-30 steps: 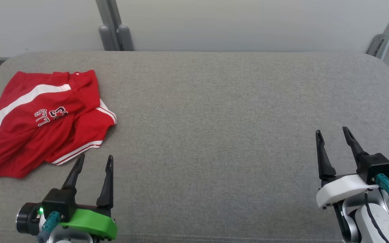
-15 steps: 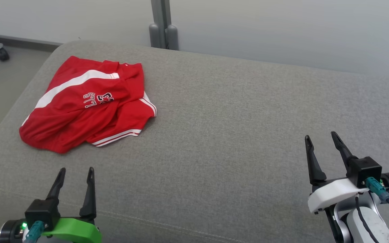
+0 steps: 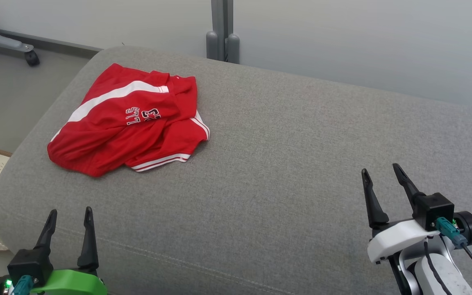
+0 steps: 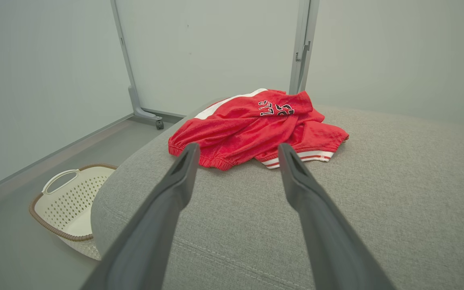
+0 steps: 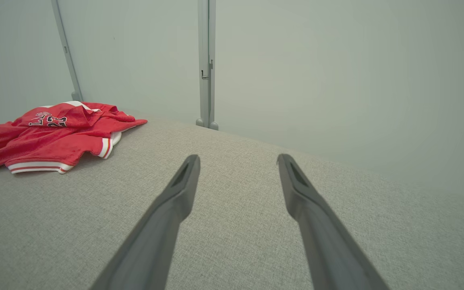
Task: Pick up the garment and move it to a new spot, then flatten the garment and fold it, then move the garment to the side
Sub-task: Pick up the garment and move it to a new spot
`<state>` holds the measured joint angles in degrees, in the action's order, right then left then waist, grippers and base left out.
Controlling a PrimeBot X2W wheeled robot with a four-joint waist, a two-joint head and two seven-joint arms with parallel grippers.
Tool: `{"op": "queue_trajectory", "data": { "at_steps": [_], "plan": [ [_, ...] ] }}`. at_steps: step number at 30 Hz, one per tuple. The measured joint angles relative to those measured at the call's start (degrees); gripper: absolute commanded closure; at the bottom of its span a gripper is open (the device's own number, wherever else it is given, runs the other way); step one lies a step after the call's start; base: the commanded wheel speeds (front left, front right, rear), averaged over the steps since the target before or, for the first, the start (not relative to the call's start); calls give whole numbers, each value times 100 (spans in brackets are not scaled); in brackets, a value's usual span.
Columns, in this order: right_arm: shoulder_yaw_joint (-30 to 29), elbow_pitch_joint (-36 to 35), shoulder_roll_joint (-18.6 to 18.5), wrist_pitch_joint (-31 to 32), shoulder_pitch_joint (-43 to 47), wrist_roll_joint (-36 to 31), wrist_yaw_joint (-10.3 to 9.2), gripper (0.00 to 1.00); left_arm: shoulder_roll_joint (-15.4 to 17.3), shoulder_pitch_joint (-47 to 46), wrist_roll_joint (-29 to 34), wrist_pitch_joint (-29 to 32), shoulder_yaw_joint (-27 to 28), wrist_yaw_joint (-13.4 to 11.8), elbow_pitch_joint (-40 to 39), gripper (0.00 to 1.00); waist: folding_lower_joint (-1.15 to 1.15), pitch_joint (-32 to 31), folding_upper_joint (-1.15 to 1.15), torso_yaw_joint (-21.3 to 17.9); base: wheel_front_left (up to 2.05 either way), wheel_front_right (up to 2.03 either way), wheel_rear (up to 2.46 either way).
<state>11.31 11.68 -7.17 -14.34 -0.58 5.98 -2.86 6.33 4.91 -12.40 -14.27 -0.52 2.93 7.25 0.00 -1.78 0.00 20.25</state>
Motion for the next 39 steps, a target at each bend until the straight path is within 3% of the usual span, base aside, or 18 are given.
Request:
{"op": "queue_trajectory", "data": {
  "at_steps": [16, 23, 27, 39],
  "plan": [
    [149, -110, -23, 0, -159, -209, 135, 0, -34, 2, -169, 0, 249, 101, -130, 0, 0, 296, 0, -222, 0, 0, 0],
    [181, -396, -146, -2, -432, -325, 179, 0, -62, -762, -643, 45, 305, 218, 136, 0, 0, 693, 0, -412, 0, 0, 0],
    [170, -541, -233, -10, -593, -357, 179, 0, 5, -1414, -967, 459, 497, 235, 344, 0, 0, 968, 0, -552, 0, 0, 0],
    [135, -921, -331, -25, -891, -468, 177, 0, 832, -3302, -1592, 2093, 1239, 52, 1345, 0, 0, 1853, 0, -1089, 0, 0, 0]
  ]
}}
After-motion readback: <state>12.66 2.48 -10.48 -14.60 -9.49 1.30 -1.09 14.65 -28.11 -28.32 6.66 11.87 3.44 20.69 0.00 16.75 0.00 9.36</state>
